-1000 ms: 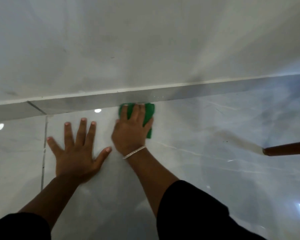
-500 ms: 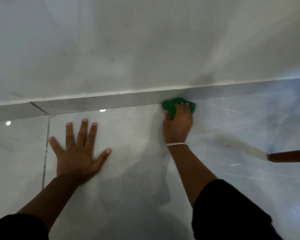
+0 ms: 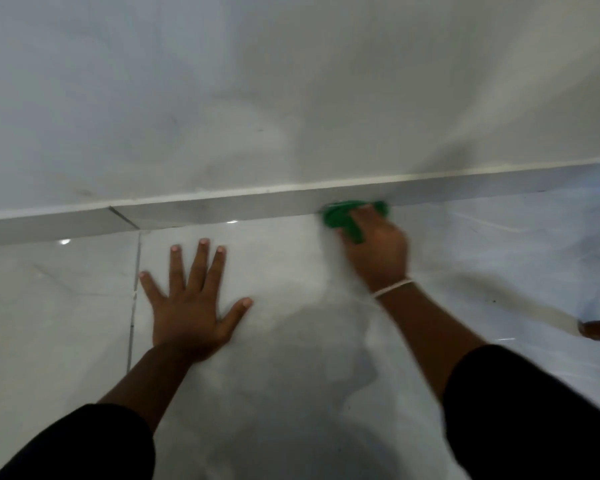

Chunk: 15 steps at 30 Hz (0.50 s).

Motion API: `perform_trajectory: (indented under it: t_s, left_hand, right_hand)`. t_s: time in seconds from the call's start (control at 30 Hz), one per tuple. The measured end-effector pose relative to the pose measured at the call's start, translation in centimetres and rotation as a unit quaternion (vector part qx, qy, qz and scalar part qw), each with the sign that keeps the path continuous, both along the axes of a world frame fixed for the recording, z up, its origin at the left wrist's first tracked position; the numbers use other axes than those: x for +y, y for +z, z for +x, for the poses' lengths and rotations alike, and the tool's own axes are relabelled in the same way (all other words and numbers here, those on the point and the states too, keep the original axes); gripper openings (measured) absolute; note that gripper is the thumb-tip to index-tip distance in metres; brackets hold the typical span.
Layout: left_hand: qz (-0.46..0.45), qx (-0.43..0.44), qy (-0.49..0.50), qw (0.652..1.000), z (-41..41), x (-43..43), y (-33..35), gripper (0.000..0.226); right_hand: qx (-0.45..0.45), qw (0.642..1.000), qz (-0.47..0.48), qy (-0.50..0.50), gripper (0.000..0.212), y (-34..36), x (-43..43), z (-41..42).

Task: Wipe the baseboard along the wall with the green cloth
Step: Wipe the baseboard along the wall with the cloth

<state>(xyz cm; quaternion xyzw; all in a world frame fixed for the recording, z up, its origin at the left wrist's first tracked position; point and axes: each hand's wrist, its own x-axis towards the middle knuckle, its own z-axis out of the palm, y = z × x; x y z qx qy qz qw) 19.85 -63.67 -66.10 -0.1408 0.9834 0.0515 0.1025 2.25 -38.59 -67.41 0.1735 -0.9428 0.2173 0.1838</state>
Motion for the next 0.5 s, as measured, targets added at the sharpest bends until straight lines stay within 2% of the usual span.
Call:
perform_trajectory:
  t_s: [0.07,0.17,0.23,0.37,0.43,0.5]
  left_hand:
    - [-0.001,0.004,-0.001,1.000,0.0,-0.1,-0.2,0.092]
    - [-0.002,0.007,-0.011,1.000,-0.1,0.0,-0.4,0.093]
    - [-0.004,0.010,-0.011,1.000,-0.1,-0.2,-0.5,0.094]
    - [-0.006,-0.005,-0.018,1.000,-0.1,-0.4,-0.6,0.103]
    - [-0.008,-0.009,-0.018,1.000,-0.1,-0.5,-0.6,0.108]
    - [-0.003,-0.005,-0.013,1.000,-0.1,-0.5,-0.5,0.103]
  right_hand:
    - [-0.031,0.997,0.014,-0.068,0.024,0.3,3.1,-1.2]
    - [-0.057,0.983,-0.029,-0.170,0.022,0.6,1.0,-1.1]
    - [-0.041,0.989,-0.044,-0.133,0.025,0.3,-4.0,0.7]
    - [-0.064,0.998,-0.008,-0.022,0.038,0.8,-16.0,7.3]
    - [-0.078,0.997,0.002,0.011,0.037,1.3,-18.0,8.4]
    - [-0.046,0.997,0.011,0.063,0.030,1.1,-15.8,7.1]
